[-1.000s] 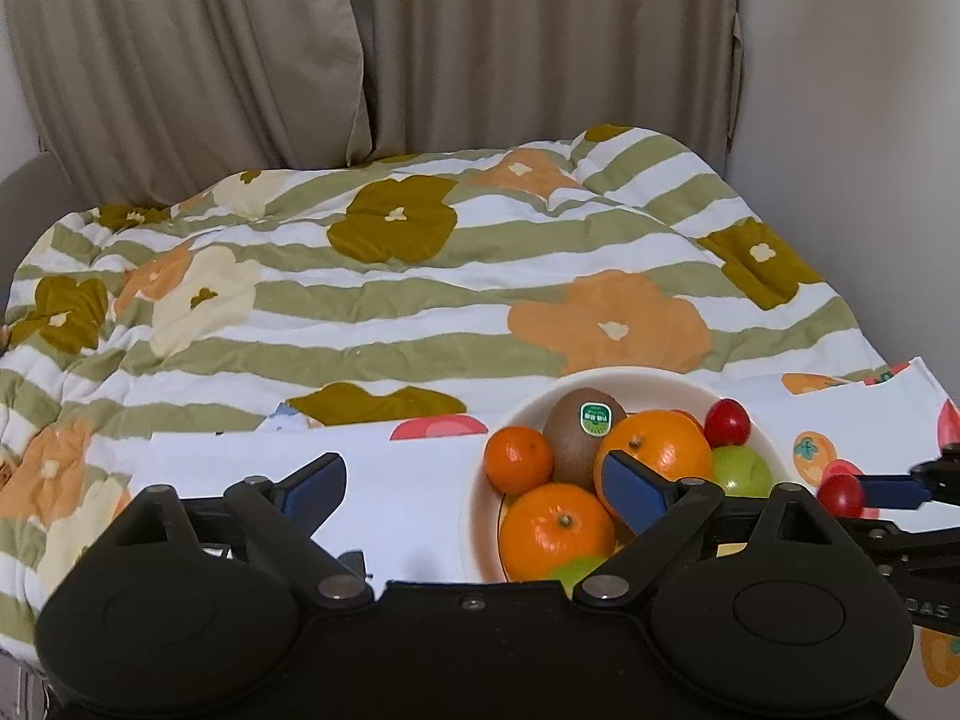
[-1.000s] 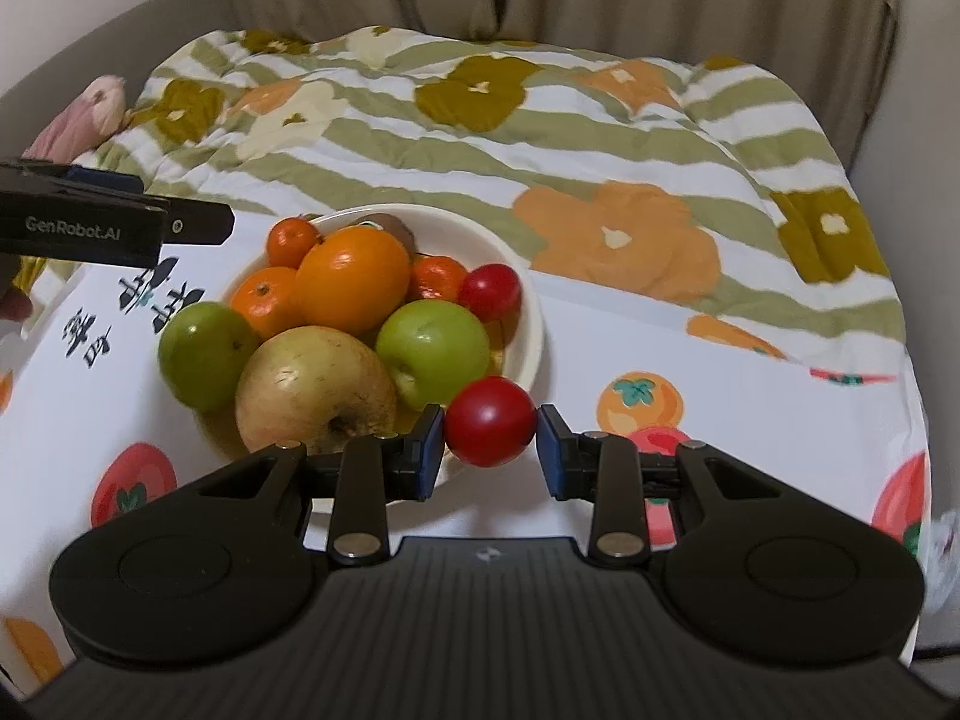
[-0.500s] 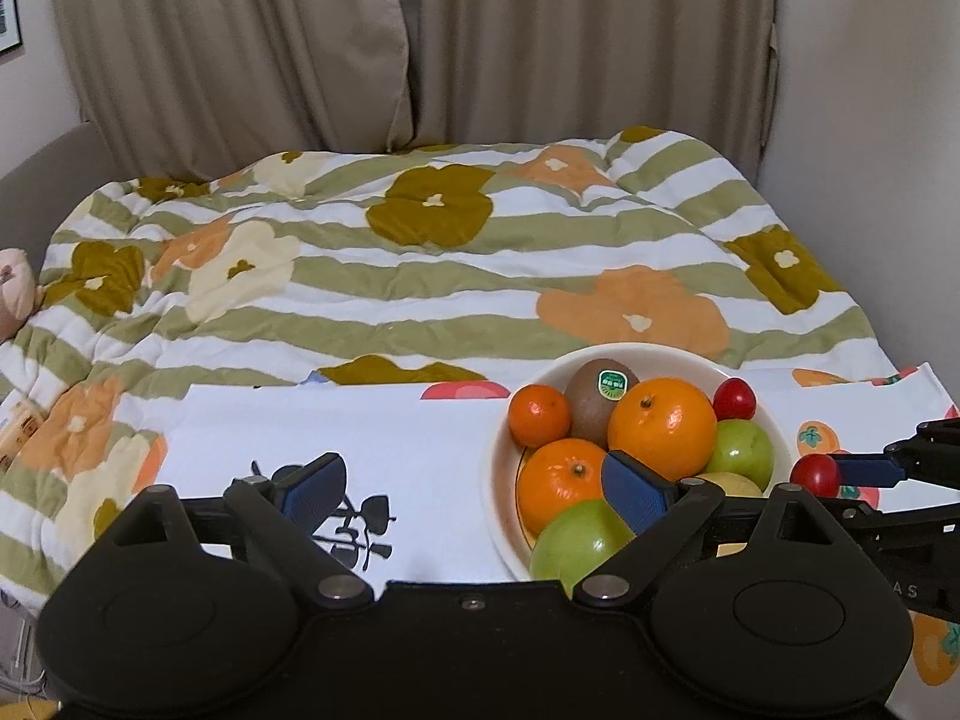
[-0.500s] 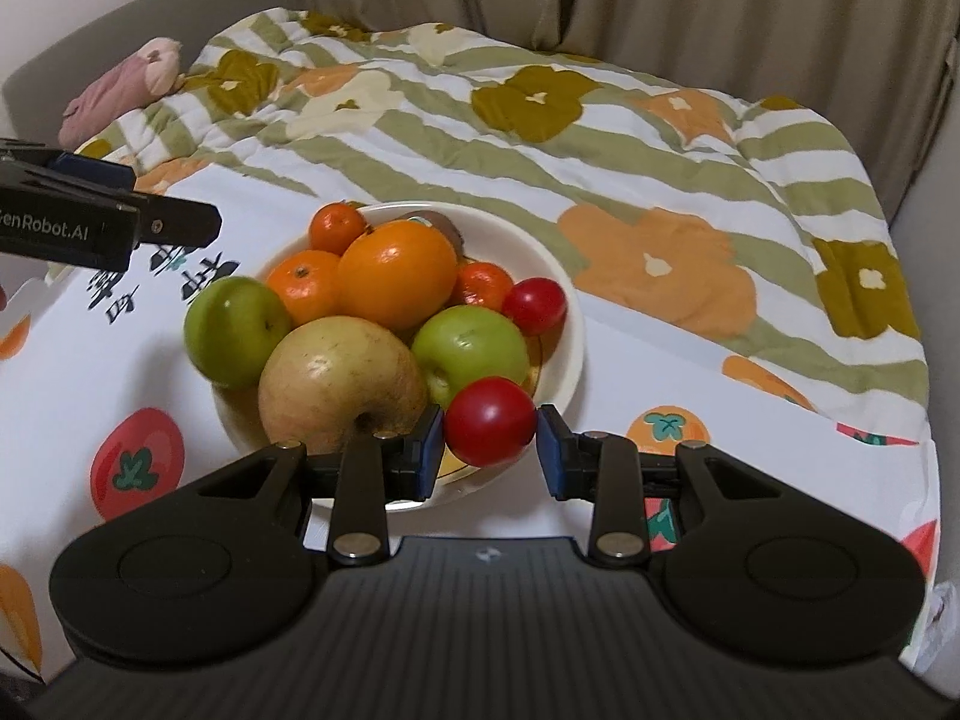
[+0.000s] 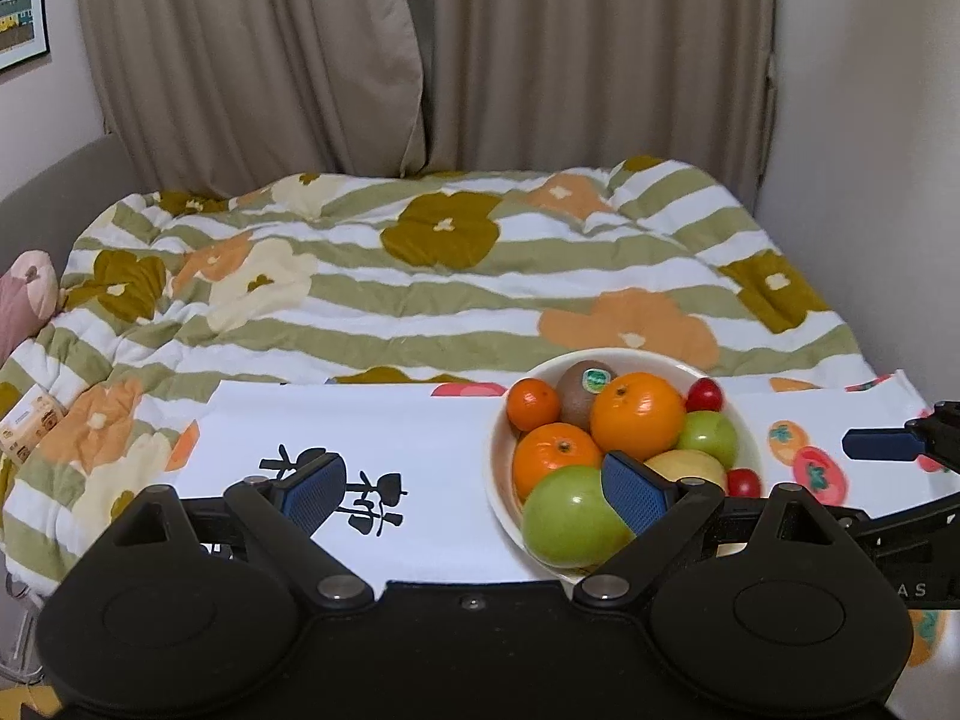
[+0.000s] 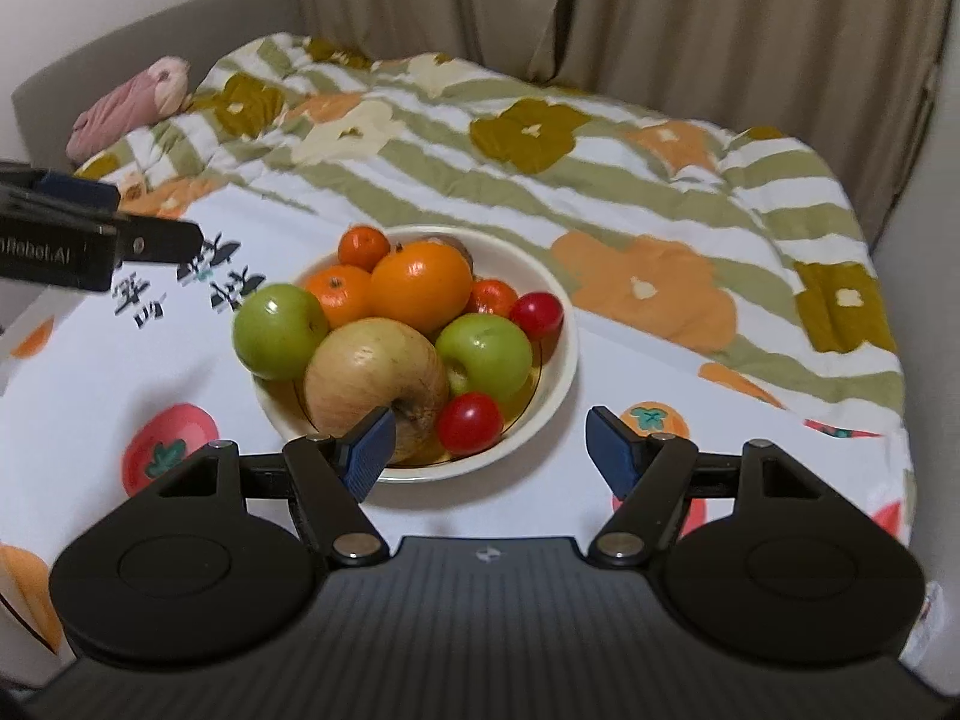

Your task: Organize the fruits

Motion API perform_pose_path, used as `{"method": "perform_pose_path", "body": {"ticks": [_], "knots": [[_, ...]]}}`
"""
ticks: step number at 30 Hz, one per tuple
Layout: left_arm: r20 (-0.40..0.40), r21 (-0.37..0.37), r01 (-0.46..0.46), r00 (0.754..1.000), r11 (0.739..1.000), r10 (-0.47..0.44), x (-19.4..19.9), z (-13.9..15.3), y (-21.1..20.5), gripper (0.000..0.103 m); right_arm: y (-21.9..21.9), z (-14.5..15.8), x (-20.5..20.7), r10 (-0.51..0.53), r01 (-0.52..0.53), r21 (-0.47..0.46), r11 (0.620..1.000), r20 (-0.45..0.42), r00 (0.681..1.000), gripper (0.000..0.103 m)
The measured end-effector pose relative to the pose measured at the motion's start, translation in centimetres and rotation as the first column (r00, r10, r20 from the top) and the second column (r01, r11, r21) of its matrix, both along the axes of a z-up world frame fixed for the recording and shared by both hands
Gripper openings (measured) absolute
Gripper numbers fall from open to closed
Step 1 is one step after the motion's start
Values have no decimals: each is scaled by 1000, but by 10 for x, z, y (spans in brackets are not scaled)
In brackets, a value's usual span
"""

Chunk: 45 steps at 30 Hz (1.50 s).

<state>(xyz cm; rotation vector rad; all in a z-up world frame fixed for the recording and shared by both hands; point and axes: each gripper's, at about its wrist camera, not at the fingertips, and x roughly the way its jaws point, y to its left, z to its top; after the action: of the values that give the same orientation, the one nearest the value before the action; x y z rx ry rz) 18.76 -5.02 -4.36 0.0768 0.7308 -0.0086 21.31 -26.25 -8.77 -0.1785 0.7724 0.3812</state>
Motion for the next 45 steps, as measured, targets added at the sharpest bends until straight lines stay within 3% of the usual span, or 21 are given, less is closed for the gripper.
{"method": "perform_pose_path", "body": {"ticks": [14, 15, 17, 24, 30, 45], "knots": [[111, -87, 109, 989, 990, -99, -77, 41, 14, 95, 15, 67, -96, -161, 160, 17, 987, 95, 982, 86], [120, -86, 115, 987, 990, -104, -82, 44, 15, 95, 15, 72, -104, -178, 177, 24, 984, 98, 979, 88], [136, -89, 125, 984, 988, -113, -93, 51, 19, 95, 15, 84, -119, -223, 220, 38, 975, 111, 968, 103], [181, -59, 133, 976, 989, -120, -129, 72, 30, 103, 20, 114, -159, -324, 321, 48, 946, 150, 934, 103], [180, -20, 113, 978, 993, -107, -152, 78, 41, 103, 25, 125, -183, -378, 375, 51, 926, 141, 915, 103], [158, -22, 83, 984, 996, -79, -176, 78, 52, 103, 31, 119, -208, -412, 409, 51, 911, 91, 907, 103]]}}
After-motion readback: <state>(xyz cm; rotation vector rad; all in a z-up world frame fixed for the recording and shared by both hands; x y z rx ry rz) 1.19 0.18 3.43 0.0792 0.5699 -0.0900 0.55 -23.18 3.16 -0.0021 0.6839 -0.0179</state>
